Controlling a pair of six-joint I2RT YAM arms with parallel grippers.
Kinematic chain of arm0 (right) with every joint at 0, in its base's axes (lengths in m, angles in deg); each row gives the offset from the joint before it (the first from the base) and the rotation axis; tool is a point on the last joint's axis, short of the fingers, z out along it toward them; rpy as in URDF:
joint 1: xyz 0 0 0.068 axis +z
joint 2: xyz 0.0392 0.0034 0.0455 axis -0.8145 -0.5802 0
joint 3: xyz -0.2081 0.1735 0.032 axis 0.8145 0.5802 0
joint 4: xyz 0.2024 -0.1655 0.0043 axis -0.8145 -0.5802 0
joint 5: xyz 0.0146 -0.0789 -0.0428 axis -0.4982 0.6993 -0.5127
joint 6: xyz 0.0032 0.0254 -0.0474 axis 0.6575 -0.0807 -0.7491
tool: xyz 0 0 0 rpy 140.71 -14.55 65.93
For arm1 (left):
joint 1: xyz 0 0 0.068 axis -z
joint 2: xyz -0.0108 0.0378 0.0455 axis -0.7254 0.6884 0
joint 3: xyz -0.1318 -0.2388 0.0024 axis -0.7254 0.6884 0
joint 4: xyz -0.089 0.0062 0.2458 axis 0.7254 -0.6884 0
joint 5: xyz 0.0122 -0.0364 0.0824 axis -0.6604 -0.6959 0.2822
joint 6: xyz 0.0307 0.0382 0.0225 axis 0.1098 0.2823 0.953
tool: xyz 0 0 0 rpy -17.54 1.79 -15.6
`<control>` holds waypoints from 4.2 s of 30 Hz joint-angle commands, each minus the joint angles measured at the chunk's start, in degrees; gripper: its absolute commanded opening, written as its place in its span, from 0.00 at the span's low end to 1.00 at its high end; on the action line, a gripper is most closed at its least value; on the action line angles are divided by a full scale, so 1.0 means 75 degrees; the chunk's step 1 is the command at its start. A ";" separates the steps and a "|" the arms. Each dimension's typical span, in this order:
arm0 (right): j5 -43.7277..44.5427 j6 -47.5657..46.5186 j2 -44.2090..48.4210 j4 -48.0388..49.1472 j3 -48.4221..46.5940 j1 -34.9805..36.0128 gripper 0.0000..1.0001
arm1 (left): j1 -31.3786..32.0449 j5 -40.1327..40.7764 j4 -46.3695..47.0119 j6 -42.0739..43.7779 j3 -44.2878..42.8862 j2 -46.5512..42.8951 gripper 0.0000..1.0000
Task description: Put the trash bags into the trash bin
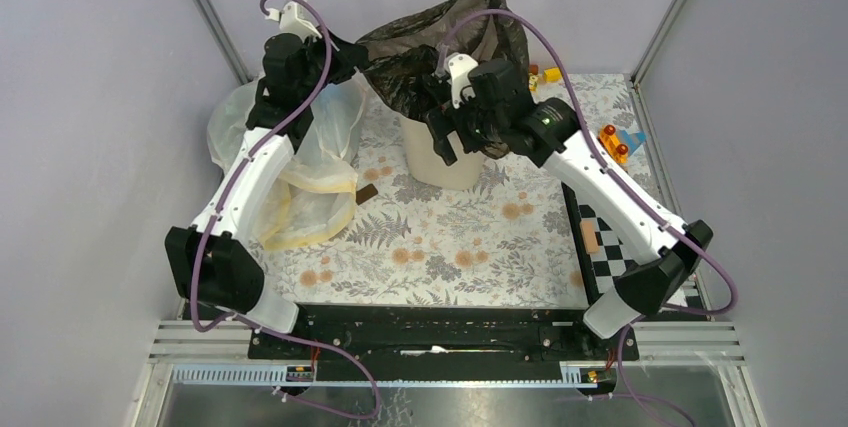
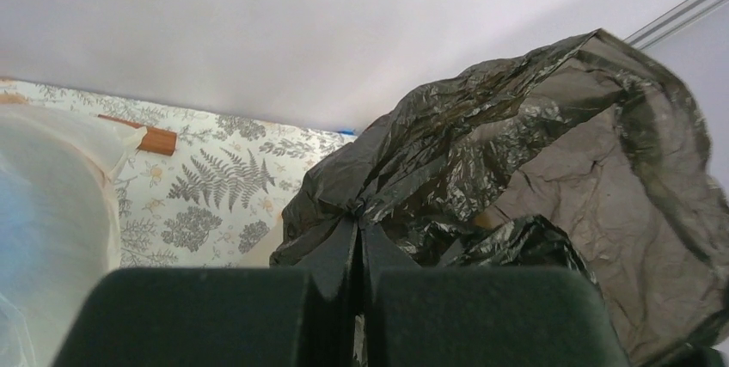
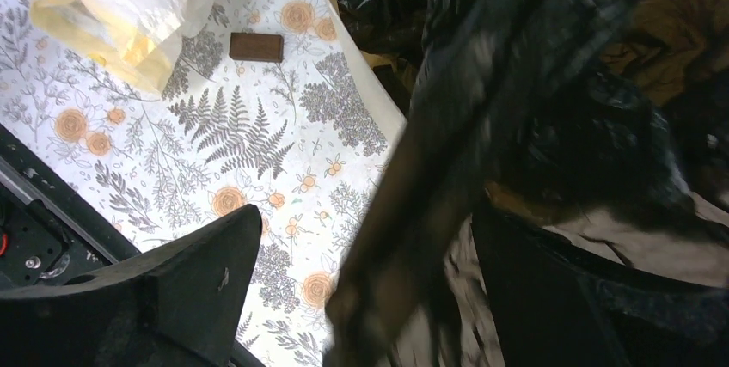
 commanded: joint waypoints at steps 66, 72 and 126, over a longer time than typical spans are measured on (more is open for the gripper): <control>0.3203 0.1612 0.2055 0.2156 0.1821 -0.1075 0.77 | -0.0280 0.0867 0.0477 0.0471 0.0355 0.1721 0.00; 0.2160 0.1783 0.1420 0.2205 0.1276 -0.1972 0.72 | -0.0280 0.0800 0.0468 0.0470 0.0165 0.1941 0.00; -0.1492 0.3922 0.2184 0.3876 0.5531 -0.3631 0.28 | 0.0190 -0.2688 0.2459 -0.0869 0.0640 0.3141 0.00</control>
